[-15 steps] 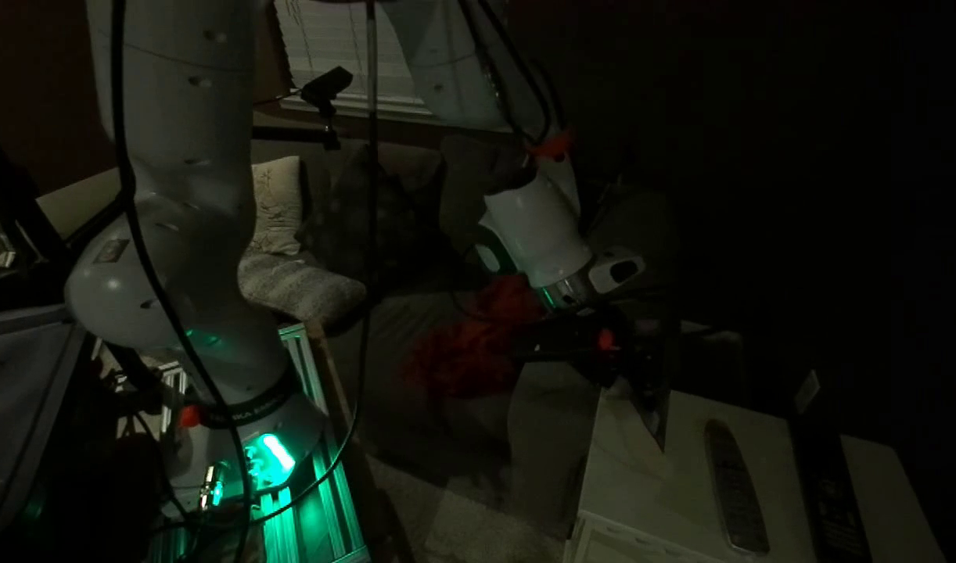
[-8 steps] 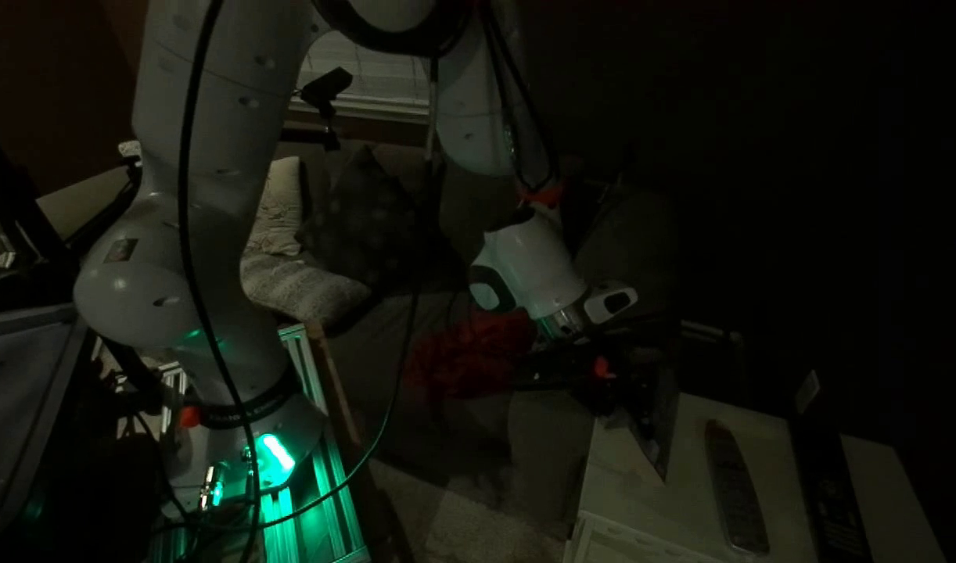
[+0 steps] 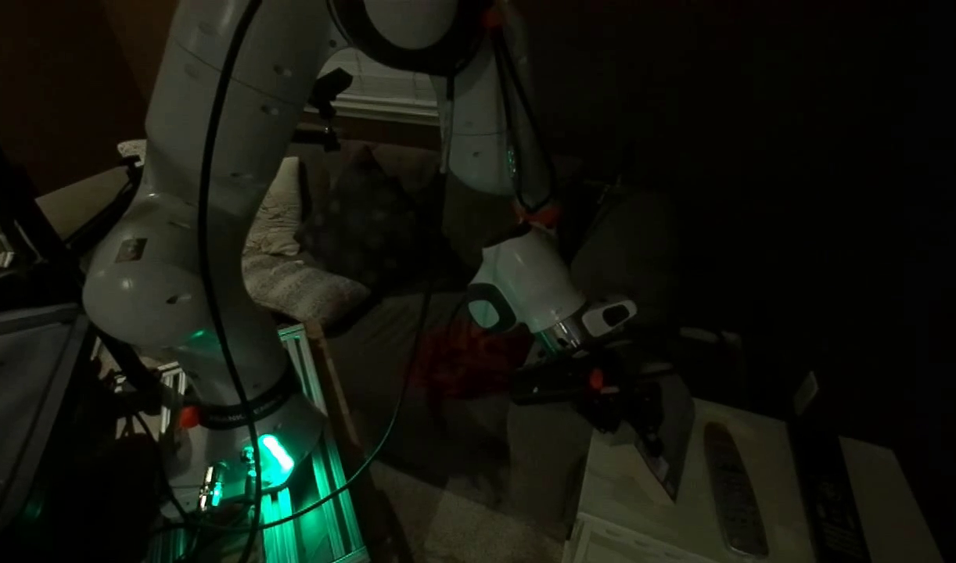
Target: Pick up the book from the chair and place it on the white shelf.
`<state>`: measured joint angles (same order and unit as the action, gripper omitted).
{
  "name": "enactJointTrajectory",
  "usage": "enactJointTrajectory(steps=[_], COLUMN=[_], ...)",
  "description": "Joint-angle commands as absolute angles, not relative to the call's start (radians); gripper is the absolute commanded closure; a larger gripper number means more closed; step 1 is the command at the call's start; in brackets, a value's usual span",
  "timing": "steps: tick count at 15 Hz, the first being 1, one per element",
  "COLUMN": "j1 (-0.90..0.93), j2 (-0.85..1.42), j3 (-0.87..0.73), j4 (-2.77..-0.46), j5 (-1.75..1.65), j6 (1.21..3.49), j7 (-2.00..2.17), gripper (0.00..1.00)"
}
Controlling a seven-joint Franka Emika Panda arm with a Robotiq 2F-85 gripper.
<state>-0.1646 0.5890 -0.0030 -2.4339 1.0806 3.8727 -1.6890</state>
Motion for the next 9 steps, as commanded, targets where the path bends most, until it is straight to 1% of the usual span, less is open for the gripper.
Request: enactJointTrajectory(steps=[1, 2, 3, 4, 6, 7, 9], j1=[-0.176, -0.175, -0.176, -0.176, -0.175, -0.173, -0.170], j2=[0.621, 0.620, 0.618, 0.616, 0.613, 0.609, 0.601], j3=[-0.002, -0.002, 0.000, 0.002, 0.002, 0.000, -0.001], j4=[-2.423, -2.424, -2.429, -2.433, -2.436, -2.436, -2.440], j5=[1.055, 1.056, 1.056, 1.049, 1.044, 1.045, 1.051], j6=[3.867, 3.865, 3.852, 3.844, 3.839, 3.842, 3.841], j7=[-1.672, -1.676, -1.682, -1.683, -1.696, -1.703, -1.715], gripper=[0.43, 0.86, 0.83, 0.84, 0.95, 0.93, 0.93])
